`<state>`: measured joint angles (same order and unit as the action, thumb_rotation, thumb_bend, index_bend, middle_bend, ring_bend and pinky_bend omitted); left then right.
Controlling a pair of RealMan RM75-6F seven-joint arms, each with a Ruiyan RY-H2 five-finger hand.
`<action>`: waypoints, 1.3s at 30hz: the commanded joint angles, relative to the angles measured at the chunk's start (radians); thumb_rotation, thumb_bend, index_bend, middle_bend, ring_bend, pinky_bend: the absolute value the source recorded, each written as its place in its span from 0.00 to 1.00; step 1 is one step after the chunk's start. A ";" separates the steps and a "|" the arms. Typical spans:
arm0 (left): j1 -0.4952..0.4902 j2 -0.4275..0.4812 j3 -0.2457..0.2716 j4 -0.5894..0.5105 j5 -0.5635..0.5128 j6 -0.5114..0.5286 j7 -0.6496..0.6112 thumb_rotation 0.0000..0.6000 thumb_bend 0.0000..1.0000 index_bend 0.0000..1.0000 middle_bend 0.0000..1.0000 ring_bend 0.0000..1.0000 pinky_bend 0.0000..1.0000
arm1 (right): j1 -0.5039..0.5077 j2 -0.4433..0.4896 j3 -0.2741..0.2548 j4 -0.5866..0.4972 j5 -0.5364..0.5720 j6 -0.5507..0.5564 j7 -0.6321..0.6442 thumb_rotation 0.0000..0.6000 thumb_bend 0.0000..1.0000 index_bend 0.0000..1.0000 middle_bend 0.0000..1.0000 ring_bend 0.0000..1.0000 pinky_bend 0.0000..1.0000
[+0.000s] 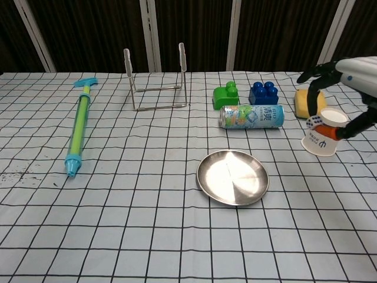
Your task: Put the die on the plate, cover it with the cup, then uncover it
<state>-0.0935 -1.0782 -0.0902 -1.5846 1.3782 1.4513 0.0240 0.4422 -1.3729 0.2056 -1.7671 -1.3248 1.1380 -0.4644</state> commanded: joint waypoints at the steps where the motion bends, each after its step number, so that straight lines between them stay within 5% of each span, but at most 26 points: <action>1: 0.001 0.003 -0.001 0.003 0.001 0.001 -0.010 1.00 0.67 0.26 0.00 0.00 0.09 | 0.074 -0.058 0.041 -0.005 0.111 -0.082 -0.072 1.00 0.44 0.60 0.18 0.12 0.00; 9: -0.001 0.007 -0.006 0.010 -0.006 -0.006 -0.032 1.00 0.67 0.26 0.00 0.00 0.09 | 0.166 -0.185 0.047 0.101 0.238 -0.170 -0.112 1.00 0.44 0.60 0.18 0.12 0.00; 19: 0.000 0.010 -0.012 0.017 -0.016 -0.008 -0.049 1.00 0.67 0.26 0.00 0.00 0.09 | 0.223 -0.285 0.030 0.197 0.267 -0.203 -0.107 1.00 0.44 0.60 0.18 0.12 0.00; 39: -0.005 0.006 -0.007 0.015 -0.014 -0.019 -0.033 1.00 0.67 0.26 0.00 0.00 0.09 | 0.260 -0.339 0.004 0.294 0.286 -0.225 -0.069 1.00 0.44 0.60 0.18 0.12 0.00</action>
<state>-0.0987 -1.0718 -0.0976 -1.5691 1.3642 1.4324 -0.0092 0.6972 -1.7057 0.2090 -1.4844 -1.0383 0.9137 -0.5392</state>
